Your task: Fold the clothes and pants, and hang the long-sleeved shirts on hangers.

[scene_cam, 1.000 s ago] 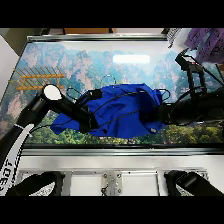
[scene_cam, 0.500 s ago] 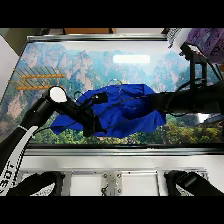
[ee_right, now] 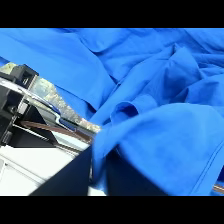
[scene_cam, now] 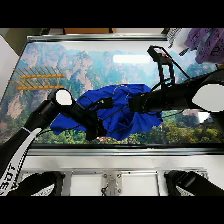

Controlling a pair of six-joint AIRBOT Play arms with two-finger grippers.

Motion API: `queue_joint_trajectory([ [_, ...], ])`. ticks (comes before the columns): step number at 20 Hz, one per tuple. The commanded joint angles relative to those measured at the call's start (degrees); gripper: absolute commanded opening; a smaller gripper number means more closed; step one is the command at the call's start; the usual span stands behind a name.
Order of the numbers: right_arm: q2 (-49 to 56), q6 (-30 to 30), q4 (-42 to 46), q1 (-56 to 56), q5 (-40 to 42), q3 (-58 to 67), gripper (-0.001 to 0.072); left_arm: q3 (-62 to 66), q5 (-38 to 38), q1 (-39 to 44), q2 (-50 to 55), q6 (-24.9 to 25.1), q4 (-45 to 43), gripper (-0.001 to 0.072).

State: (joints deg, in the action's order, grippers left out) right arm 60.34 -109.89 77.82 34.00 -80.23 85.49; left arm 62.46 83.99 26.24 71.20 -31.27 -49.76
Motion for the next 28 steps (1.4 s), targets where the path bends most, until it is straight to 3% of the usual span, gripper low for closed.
queue_joint_trajectory([
  [1, -0.94, 2.49, -0.52, 0.07, 0.26, 0.04, 0.0538, 0.02, 1.33, -1.16, 0.04, -0.04, -0.07, 0.0009],
  [2, -1.86, 4.39, -0.52, 0.0, 0.31, 0.04, 0.0719, 0.02, 1.55, -1.68, 0.04, -0.04, -0.07, 0.0009],
  [5, -5.22, 7.56, -0.48, -2.73, -0.22, 0.07, 0.072, 0.02, 2.05, -2.54, 0.04, -0.07, 0.0, 0.0009],
  [7, -7.13, 12.74, -0.87, -7.65, -2.78, 0.07, 0.072, 0.02, 2.05, -2.54, 0.04, -0.07, 0.0, 0.0009],
  [10, -7.74, 30.25, -7.1, -20.31, -9.33, 0.02, 0.072, 0.02, 2.05, -2.54, 0.04, -0.04, 0.0, 0.001],
  [12, -6.62, 36.94, -11.72, -29.24, -10.97, -0.17, 0.072, 0.02, 2.03, -2.54, 0.04, -0.04, -0.02, 0.0009],
  [17, -3.91, 35.32, -13.03, -41.64, -4.31, -0.2, 0.072, 0.02, 1.75, -2.56, 0.04, -0.04, -0.04, 0.001],
  [18, -3.56, 37.68, -13.16, -42.42, -3.87, -0.28, 0.072, 0.02, 1.73, -2.54, 0.04, -0.04, -0.04, 0.001],
  [21, -2.97, 56.08, -20.06, -47.19, -3.04, -3.91, 0.072, 0.02, 1.68, -2.54, 0.04, -0.04, -0.04, 0.001],
  [25, -2.36, 78.42, -48.13, -62.71, -7.93, -17.18, 0.072, 0.02, 1.7, -2.54, 0.04, -0.04, -0.02, 0.001],
  [28, -0.79, 89.2, -57.24, -69.96, -16.28, -24.79, 0.072, 0.02, 1.73, -2.54, 0.04, -0.04, 0.0, 0.001],
])
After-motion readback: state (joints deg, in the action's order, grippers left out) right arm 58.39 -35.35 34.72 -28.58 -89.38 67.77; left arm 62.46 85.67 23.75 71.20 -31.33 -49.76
